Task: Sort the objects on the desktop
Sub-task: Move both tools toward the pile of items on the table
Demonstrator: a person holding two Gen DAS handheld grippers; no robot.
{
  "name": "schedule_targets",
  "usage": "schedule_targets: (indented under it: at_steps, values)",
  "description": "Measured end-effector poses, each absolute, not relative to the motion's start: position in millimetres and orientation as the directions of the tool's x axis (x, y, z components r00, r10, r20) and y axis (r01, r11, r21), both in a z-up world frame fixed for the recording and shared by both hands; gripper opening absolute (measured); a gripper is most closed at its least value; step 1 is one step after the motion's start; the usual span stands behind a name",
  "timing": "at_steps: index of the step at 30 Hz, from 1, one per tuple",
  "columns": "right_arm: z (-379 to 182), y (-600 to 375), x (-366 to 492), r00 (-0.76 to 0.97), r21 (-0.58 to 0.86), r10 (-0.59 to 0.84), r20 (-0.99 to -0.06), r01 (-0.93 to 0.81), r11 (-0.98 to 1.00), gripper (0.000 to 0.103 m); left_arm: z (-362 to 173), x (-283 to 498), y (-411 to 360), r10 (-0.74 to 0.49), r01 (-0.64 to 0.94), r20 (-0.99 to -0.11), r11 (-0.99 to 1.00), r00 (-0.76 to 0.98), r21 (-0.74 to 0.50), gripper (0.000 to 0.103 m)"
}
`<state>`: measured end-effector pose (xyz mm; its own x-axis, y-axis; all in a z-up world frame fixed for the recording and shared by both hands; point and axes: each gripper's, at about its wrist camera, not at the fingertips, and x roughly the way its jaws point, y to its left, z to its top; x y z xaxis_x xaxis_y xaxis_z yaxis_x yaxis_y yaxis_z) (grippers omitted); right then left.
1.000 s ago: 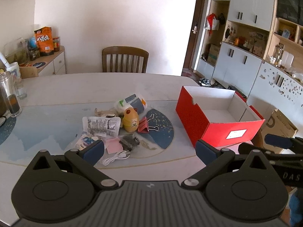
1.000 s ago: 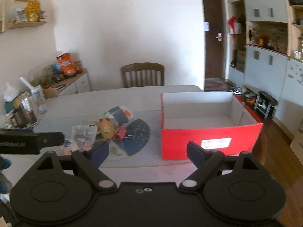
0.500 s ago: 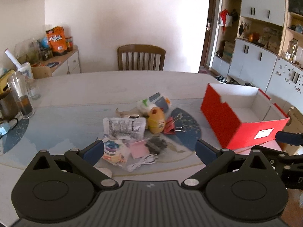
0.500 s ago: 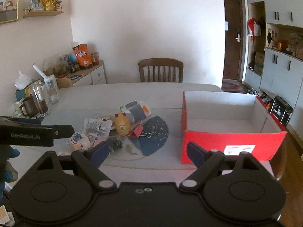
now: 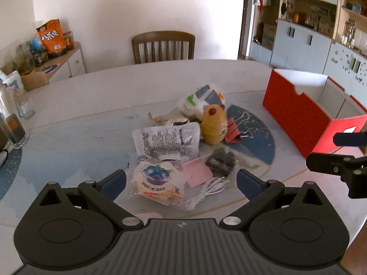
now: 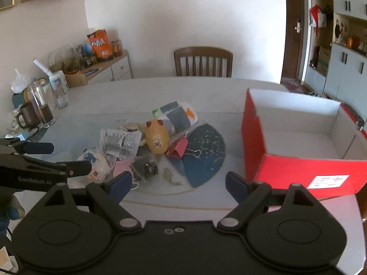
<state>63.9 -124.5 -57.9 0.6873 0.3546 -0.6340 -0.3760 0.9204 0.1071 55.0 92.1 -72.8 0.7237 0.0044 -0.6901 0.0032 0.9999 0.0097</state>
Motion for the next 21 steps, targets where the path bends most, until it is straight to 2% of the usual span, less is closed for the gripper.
schedule_targets:
  at_steps: [21]
  values:
    - [-103, -62, 137, 0.547, 0.144, 0.365, -0.753, -0.405, 0.903, 0.088, -129, 105, 128, -0.029, 0.073, -0.769, 0.997, 0.638, 0.023, 0.103]
